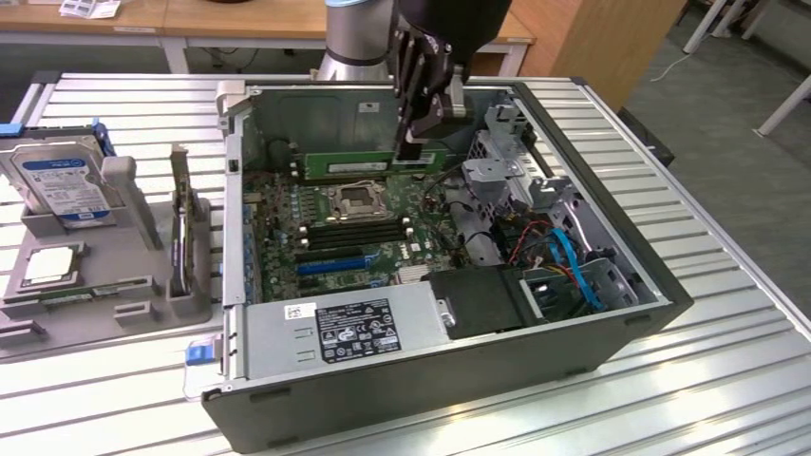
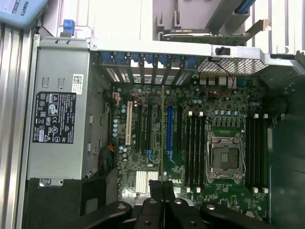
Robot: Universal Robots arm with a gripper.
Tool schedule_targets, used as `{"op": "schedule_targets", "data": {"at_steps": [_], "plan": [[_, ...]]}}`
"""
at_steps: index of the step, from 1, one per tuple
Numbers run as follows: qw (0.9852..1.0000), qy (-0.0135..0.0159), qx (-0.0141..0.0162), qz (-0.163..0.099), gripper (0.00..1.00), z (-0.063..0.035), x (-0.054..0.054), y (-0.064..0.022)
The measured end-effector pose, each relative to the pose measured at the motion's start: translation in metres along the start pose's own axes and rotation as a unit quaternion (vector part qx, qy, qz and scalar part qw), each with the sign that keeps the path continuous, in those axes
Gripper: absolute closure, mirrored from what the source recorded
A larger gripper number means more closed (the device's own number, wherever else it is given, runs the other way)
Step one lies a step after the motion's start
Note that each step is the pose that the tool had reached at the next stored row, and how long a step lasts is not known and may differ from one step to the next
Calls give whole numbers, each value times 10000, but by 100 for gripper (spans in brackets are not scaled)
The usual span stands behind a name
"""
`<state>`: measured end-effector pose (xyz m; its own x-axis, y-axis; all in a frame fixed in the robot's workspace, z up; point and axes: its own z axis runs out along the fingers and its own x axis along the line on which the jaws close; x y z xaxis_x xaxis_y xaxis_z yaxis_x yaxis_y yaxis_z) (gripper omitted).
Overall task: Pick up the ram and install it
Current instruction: 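Pick up the ram and move it above insertion slot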
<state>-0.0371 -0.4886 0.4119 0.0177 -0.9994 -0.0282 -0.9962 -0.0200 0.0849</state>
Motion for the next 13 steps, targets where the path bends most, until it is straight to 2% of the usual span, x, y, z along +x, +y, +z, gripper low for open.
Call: {"op": "schedule_targets", "data": {"at_steps": [3, 6, 13], "plan": [[10000, 2, 43, -6, 88, 0, 0, 5], [10000, 3, 68, -10, 88, 0, 0, 6], [10000, 3, 68, -8, 88, 0, -12, 8]]}}
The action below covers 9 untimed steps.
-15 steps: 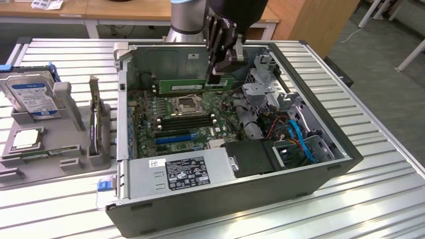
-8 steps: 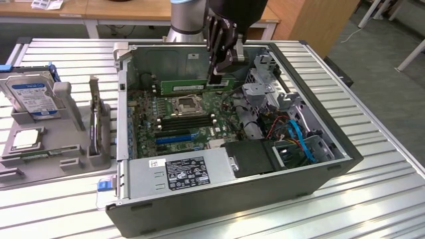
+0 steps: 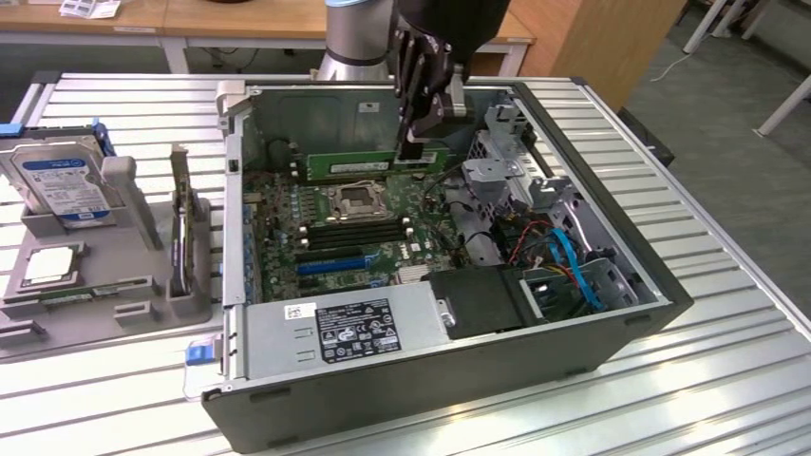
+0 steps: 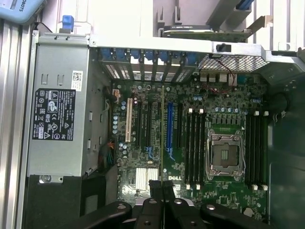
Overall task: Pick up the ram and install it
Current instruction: 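Pick up the ram and move it above insertion slot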
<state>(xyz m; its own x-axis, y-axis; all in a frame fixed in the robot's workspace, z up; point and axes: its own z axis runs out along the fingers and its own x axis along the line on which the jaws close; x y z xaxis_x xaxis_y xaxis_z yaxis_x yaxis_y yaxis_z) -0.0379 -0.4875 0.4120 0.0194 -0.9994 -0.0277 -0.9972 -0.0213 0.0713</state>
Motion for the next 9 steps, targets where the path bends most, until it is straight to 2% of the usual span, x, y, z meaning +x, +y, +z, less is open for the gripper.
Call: {"op": "schedule_targets", "data": {"at_steps": [9], "plan": [[10000, 0, 1, 0, 88, 3, -72, -2]]}}
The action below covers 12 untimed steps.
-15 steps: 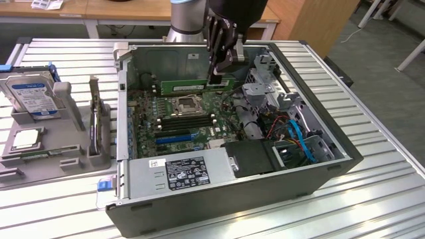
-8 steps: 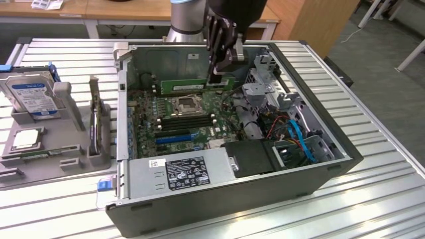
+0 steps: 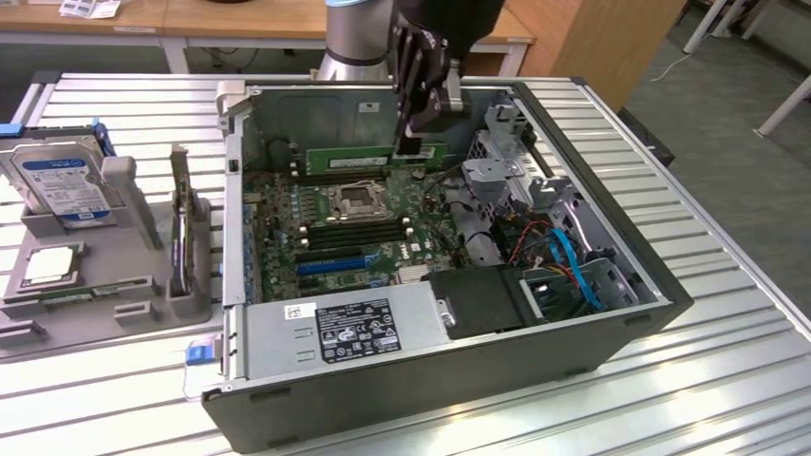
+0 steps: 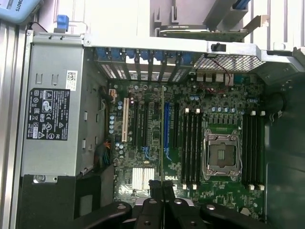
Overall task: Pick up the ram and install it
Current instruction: 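Pick up the ram and move it above insertion slot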
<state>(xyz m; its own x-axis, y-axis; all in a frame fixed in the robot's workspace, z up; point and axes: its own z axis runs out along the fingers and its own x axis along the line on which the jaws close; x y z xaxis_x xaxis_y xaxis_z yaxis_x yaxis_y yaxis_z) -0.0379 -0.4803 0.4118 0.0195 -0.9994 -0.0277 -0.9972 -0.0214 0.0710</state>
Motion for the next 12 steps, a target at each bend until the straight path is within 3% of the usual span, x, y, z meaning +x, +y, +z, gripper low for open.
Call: {"op": "schedule_targets", "data": {"at_steps": [12], "plan": [[10000, 0, 2, 0, 88, 6, -103, 1]]}}
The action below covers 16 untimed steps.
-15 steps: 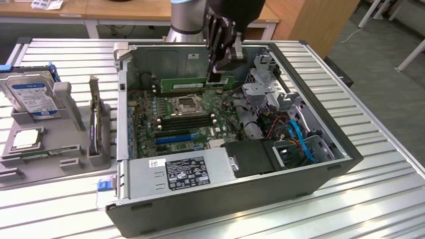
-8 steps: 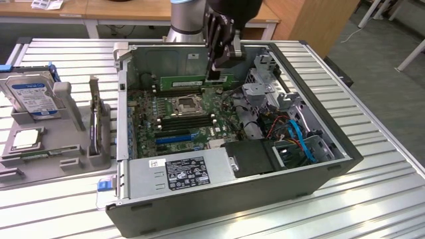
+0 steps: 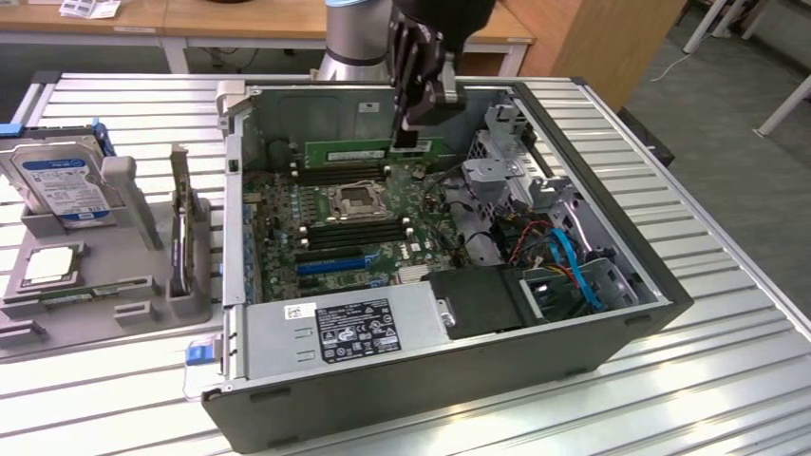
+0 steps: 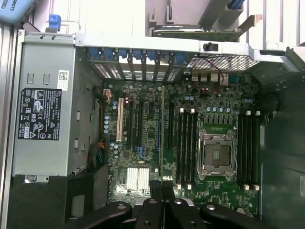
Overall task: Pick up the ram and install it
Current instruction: 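Pick up the ram and move it above insertion slot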
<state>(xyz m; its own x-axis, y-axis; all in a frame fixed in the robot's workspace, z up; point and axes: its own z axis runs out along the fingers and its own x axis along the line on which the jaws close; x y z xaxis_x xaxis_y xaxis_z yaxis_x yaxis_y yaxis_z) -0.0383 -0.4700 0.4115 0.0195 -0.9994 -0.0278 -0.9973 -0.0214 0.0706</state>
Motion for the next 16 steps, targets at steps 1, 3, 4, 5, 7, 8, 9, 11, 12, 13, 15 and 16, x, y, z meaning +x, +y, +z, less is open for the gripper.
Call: {"op": "schedule_targets", "data": {"at_steps": [1, 3, 4, 5, 7, 8, 9, 11, 12, 13, 15, 16], "plan": [[10000, 0, 0, 0, 88, 0, -7, 0], [10000, 0, 0, 0, 88, 1, -22, 1], [10000, 0, 0, 0, 88, 2, -30, 1], [10000, 0, 0, 0, 88, 2, -38, 1], [10000, 0, 0, 0, 88, 3, -55, 2], [10000, 0, 0, 0, 88, 3, -63, 2], [10000, 0, 0, 0, 88, 4, -71, 2], [10000, 0, 0, 0, 88, 5, -87, 3], [10000, 0, 0, 0, 88, 5, -96, 3], [10000, 0, 0, 0, 88, 6, -104, 3], [10000, 0, 0, 0, 88, 7, -121, 4], [10000, 0, 0, 0, 88, 8, -130, 4]]}}
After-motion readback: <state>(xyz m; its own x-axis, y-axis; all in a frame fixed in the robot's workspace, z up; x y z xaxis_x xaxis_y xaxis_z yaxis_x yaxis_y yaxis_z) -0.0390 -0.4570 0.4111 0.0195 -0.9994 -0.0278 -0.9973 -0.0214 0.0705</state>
